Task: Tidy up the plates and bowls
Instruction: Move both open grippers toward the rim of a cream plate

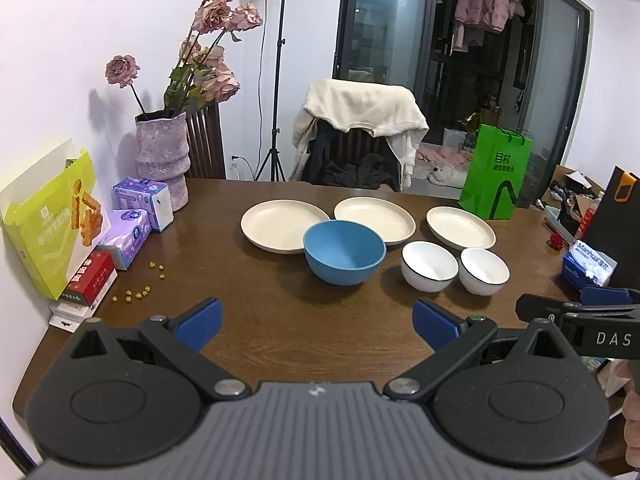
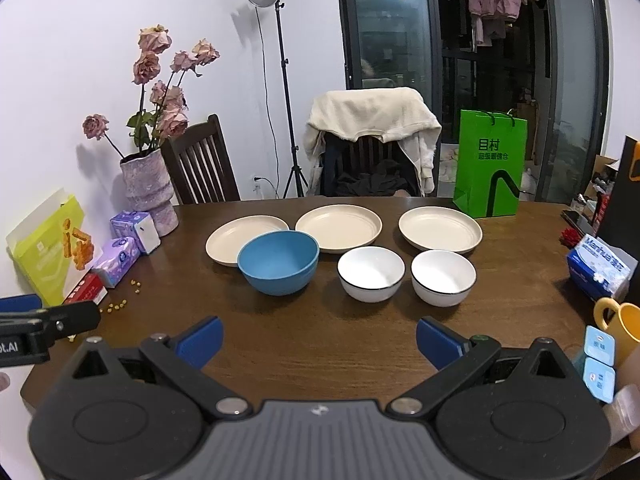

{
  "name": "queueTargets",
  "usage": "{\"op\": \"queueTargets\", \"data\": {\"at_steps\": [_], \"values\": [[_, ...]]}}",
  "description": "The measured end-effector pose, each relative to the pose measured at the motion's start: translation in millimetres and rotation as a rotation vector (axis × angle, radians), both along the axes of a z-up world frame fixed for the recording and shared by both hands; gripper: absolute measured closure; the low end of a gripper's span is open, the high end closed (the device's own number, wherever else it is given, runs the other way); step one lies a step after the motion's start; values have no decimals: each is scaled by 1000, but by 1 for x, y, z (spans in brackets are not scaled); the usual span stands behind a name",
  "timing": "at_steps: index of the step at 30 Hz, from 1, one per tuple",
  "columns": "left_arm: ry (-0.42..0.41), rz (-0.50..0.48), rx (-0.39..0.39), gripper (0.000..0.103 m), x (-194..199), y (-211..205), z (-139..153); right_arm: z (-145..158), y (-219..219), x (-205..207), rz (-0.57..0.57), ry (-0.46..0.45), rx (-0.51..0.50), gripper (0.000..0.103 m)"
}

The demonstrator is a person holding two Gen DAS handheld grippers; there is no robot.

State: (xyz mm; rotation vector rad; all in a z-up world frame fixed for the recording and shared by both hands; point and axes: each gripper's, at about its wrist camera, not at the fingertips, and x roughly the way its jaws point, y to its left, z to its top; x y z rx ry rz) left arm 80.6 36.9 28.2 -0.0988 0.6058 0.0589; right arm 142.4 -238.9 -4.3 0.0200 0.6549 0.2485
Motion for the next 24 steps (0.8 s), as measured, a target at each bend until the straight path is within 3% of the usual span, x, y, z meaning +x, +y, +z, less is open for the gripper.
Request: {"op": "queueTargets", "data": {"at_steps": [24], "values": [[32,82,-27,0,83,61,6,-3,61,96,75,50,-11,0]]}}
